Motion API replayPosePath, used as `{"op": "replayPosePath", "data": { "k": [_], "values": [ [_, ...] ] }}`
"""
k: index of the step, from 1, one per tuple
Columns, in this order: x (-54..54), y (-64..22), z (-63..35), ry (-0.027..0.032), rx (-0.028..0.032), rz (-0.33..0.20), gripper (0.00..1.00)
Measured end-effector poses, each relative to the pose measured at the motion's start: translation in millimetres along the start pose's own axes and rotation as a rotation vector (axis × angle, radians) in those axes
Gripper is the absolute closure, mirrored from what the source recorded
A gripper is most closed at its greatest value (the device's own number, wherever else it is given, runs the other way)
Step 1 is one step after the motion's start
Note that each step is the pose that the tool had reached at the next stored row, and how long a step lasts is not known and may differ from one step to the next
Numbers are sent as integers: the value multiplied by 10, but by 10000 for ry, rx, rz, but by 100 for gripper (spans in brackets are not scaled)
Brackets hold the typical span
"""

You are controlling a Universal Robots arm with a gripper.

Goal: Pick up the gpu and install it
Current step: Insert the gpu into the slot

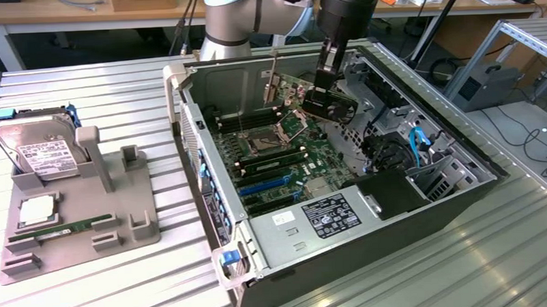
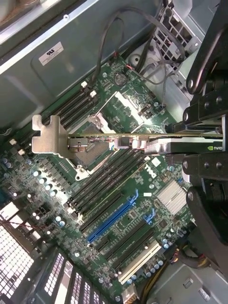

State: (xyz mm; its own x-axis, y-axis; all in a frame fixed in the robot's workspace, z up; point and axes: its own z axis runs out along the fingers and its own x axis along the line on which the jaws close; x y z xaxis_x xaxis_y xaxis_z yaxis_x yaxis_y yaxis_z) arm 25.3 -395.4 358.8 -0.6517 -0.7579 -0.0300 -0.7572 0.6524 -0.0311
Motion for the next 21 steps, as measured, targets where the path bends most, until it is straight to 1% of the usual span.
{"op": "replayPosePath", "data": {
  "k": [21],
  "values": [
    [0,0,0,-32,-31,-1040,73]
  ]
}}
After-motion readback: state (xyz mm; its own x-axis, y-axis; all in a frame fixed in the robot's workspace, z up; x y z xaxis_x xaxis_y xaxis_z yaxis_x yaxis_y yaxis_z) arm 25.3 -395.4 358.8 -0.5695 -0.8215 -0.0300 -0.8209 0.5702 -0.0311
